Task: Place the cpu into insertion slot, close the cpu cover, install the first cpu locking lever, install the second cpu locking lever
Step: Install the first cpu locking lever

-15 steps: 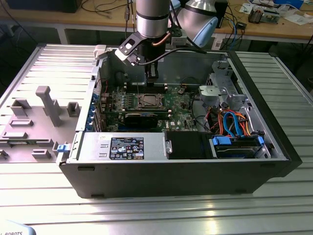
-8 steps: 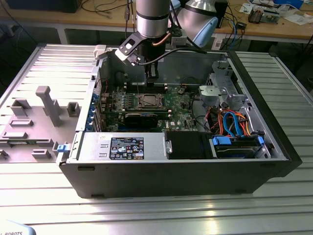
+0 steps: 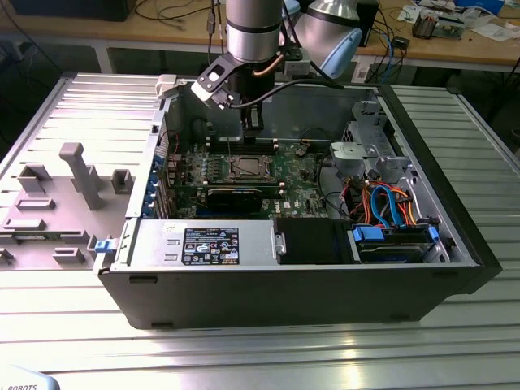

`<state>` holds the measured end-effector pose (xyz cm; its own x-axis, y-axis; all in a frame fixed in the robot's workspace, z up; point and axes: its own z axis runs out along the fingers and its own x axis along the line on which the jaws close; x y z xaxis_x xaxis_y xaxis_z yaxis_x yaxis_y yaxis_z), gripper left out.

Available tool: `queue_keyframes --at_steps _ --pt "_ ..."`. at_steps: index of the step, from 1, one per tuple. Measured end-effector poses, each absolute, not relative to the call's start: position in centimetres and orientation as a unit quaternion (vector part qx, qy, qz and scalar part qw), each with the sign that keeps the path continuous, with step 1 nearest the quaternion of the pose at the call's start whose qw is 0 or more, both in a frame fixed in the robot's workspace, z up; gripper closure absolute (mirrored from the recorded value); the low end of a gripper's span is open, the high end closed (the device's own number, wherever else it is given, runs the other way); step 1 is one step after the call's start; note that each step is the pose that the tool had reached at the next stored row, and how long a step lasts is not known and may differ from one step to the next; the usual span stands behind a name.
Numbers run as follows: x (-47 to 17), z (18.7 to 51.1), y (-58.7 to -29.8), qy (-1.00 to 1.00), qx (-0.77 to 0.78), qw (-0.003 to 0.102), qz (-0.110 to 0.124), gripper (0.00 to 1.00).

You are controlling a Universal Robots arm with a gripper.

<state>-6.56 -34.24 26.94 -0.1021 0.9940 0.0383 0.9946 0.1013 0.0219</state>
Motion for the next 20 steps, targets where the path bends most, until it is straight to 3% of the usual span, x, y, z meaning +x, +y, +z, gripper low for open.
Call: queue_keyframes --at_steps 20 --pt "-6.56 26.94 -34.24 -0.746 -0.666 0.007 -0.021 0.89"
